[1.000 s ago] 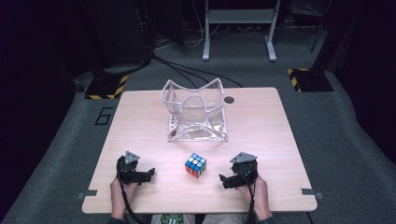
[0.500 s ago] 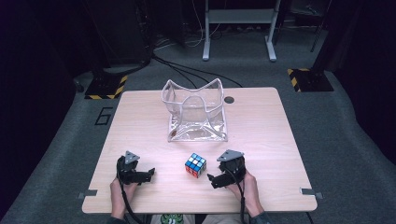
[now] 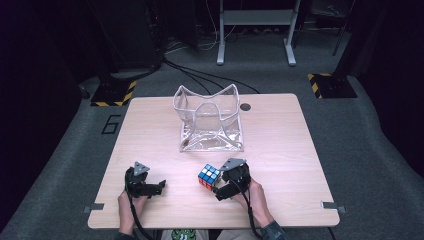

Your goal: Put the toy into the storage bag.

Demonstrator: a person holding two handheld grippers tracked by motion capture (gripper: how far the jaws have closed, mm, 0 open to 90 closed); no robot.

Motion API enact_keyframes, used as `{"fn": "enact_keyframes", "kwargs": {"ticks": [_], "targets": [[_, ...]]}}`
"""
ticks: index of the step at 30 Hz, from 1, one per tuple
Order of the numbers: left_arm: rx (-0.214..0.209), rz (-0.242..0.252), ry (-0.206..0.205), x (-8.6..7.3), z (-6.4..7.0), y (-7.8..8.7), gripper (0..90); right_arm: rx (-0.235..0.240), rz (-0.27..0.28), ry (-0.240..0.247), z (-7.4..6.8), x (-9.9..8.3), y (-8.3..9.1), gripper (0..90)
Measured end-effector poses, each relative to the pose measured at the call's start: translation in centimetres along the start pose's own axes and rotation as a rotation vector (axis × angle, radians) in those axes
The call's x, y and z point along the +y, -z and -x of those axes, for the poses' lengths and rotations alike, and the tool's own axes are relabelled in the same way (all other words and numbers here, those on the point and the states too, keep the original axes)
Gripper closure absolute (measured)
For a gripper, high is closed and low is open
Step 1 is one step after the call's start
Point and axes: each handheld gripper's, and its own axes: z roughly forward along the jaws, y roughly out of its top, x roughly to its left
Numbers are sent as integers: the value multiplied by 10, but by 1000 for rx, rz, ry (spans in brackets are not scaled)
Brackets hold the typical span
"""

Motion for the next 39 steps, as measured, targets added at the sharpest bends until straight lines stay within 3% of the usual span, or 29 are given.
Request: {"fn": "enact_keyframes", "kwargs": {"ticks": [8, 15, 22, 29, 32, 39], "targets": [[0, 0, 0, 0, 0, 0, 10, 43, -4, 10, 0, 9, -12, 15], [0, 0, 0, 0, 0, 0, 10, 47, -38, 33, -3, 14, -28, 0], [0, 1, 1, 0, 0, 0, 10, 87, -55, 20, -2, 18, -37, 5], [-3, 0, 0, 0, 0, 0, 12, 66, -64, 28, -3, 15, -44, 234], [-3, 0, 1, 0, 0, 0, 12, 78, -54, 22, -3, 14, -43, 322], [-2, 1, 1, 0, 0, 0, 12, 64, -37, 40, -5, 14, -41, 325]]}}
